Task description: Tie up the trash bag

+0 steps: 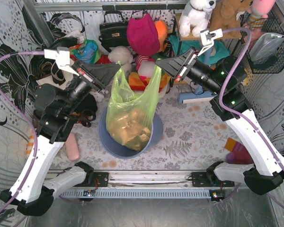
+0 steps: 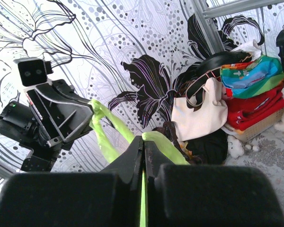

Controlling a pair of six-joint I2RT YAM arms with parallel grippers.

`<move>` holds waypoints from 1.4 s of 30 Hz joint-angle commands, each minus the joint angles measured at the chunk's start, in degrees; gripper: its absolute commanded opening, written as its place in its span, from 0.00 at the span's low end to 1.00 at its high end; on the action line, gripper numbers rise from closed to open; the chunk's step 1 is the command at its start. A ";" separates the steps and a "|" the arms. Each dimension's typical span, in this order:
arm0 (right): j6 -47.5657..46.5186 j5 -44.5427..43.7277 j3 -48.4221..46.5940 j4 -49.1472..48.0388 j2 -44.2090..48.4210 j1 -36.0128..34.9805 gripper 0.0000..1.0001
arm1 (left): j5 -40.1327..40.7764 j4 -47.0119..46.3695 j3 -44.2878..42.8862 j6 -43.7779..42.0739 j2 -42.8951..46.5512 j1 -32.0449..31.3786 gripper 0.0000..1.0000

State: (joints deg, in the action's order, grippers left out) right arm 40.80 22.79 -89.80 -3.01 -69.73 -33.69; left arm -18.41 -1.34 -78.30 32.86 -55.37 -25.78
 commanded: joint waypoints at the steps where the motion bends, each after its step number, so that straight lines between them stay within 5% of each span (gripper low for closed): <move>1: -2.41 -1.33 0.22 -3.24 1.24 0.19 0.00 | 2.16 -0.53 -0.36 -2.42 0.79 -0.22 0.00; 8: -1.01 -4.46 6.33 -2.96 1.37 0.12 0.00 | 1.86 -1.36 4.81 -0.04 0.17 -0.23 0.00; 24: -3.08 -10.11 9.89 1.17 0.99 0.29 0.00 | 3.50 0.45 1.96 -3.41 -5.14 -0.12 0.00; 26: -2.81 -10.09 10.75 0.99 1.50 0.29 0.00 | 4.95 1.98 0.93 -3.67 -4.79 -0.14 0.10; 30: -2.48 -10.30 11.56 0.90 2.26 0.28 0.00 | 6.67 4.91 -0.36 -2.90 -4.21 -0.15 0.66; 33: -2.48 -10.30 11.49 0.99 2.49 0.26 0.00 | 5.90 7.65 -0.96 -1.22 -4.58 -0.12 0.74; 42: -2.69 -10.39 11.40 1.03 2.92 0.27 0.00 | -3.10 10.35 2.15 3.26 -5.39 -0.08 0.80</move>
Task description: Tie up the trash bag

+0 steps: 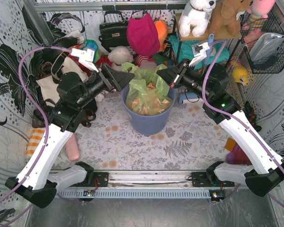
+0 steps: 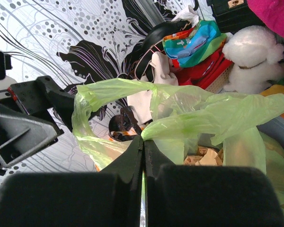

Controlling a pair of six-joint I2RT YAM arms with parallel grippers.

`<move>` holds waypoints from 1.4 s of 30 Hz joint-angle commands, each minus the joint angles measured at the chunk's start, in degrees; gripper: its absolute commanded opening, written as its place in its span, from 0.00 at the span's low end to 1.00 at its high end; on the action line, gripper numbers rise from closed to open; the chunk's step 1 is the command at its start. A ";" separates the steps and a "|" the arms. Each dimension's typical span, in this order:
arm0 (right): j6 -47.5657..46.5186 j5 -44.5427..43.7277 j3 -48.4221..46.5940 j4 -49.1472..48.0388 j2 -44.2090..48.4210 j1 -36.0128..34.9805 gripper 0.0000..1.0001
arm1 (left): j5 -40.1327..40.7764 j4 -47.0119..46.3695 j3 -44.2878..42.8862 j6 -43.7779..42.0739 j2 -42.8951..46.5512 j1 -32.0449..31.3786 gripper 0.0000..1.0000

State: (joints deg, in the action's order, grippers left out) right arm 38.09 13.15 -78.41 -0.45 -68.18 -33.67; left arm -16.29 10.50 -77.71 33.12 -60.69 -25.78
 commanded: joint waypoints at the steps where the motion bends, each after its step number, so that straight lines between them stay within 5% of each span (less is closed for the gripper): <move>1: -0.02 -0.75 0.06 -1.51 1.38 0.25 0.00 | -6.12 -3.15 2.56 4.04 0.09 -0.14 0.80; 8: -0.93 0.52 1.24 -5.27 0.83 0.23 0.03 | -12.71 -19.20 8.34 11.13 -0.91 -0.12 0.81; 9: -1.21 0.78 1.44 -6.39 0.53 0.30 0.10 | -14.04 -22.22 8.92 12.09 -1.34 -0.09 0.81; 12: -2.04 1.50 1.53 -10.14 -0.81 0.99 0.50 | -14.75 -28.44 10.20 13.33 -2.74 -0.15 0.81; 15: 0.27 5.45 0.47 -14.71 -3.81 3.92 0.62 | -13.92 -31.72 9.67 13.18 -4.46 0.09 0.81; 21: 12.46 16.47 -2.67 -28.05 -11.16 11.39 0.58 | -14.45 -36.05 5.39 13.98 -9.13 2.01 0.80; 28: 16.03 19.33 -10.33 -30.48 -21.72 14.84 0.51 | -8.43 -34.63 1.93 8.88 -14.16 5.84 0.80; 42: 16.47 25.85 -26.98 -32.44 -33.87 15.48 0.52 | -18.05 -62.29 -4.84 30.17 -29.83 12.48 0.79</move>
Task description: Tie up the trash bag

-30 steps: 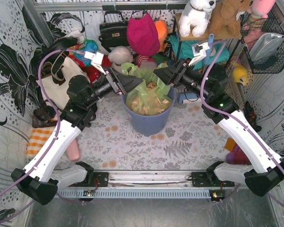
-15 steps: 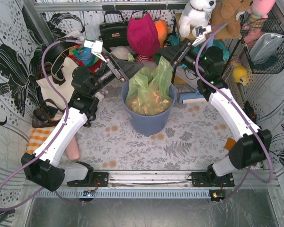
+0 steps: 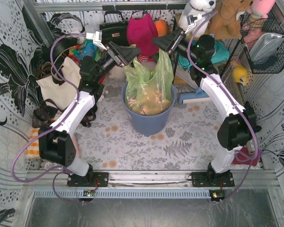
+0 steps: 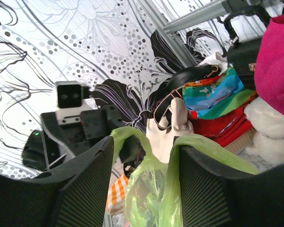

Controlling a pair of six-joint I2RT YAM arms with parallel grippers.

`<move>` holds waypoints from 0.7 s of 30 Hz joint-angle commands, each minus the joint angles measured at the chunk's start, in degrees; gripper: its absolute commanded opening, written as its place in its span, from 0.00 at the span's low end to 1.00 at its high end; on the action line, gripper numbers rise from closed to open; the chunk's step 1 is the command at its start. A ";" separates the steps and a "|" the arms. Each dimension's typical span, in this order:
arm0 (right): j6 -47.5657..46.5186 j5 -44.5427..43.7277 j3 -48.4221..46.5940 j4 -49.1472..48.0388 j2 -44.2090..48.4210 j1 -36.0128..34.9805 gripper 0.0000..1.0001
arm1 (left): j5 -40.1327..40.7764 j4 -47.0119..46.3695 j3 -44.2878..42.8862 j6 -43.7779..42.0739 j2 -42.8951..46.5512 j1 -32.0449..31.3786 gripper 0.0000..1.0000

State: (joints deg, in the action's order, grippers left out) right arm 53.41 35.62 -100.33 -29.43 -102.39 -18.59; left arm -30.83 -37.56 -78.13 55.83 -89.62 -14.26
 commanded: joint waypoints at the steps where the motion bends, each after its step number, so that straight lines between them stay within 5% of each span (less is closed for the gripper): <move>1: 1.62 4.27 -4.86 -4.29 0.65 0.44 0.51 | -4.52 -16.42 -4.74 8.83 -1.33 0.98 0.78; 7: 5.69 9.28 2.18 -10.94 7.46 0.37 0.48 | -12.93 -34.20 -5.74 22.97 -2.35 0.98 0.75; 12: 7.02 10.62 13.70 -13.41 17.58 0.22 0.47 | -15.75 -38.82 -0.07 29.32 3.23 0.82 0.74; 17: 6.15 11.58 22.49 -12.77 25.32 0.09 0.47 | -19.06 -31.73 8.28 26.52 11.79 -0.16 0.74; 21: 5.92 13.62 25.79 -12.79 27.14 -0.75 0.48 | -19.19 -10.28 9.37 12.00 19.41 -3.47 0.77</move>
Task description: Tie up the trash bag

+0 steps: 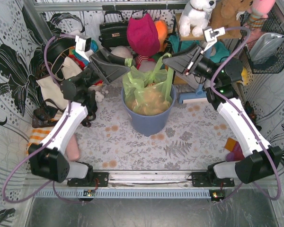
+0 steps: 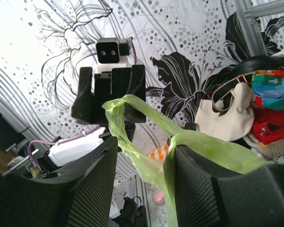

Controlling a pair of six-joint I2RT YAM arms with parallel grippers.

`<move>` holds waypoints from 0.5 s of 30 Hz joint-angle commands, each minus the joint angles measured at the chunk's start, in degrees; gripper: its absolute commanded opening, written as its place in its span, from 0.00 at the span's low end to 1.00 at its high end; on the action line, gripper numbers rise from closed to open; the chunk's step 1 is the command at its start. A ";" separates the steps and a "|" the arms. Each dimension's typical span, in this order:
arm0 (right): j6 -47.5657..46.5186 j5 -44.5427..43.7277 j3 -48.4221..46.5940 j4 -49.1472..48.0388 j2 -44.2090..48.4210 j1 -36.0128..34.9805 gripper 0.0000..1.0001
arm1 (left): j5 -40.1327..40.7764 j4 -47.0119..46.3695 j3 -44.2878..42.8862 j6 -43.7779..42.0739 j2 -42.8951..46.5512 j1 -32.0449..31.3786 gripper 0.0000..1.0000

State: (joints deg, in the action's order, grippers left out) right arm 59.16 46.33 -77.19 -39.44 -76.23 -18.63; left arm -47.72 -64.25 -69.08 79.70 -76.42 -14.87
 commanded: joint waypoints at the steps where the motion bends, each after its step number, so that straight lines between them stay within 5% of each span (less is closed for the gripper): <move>1: 0.17 3.41 3.20 -2.92 1.07 -0.89 0.48 | -1.47 23.30 -0.56 -17.65 7.80 -4.20 0.77; 5: -1.13 4.18 3.82 -2.81 0.89 -2.04 0.50 | 3.97 42.99 -3.64 -33.26 11.09 -8.64 0.78; 15: -7.30 3.96 2.16 3.48 -1.34 -2.42 0.59 | 12.91 55.97 -4.38 -45.99 11.32 -9.44 0.79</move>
State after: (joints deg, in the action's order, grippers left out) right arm 56.86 49.54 -73.45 -38.48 -77.03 -20.73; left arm -38.41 -14.85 -72.03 41.25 -64.73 -24.01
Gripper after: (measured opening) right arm 0.568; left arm 0.790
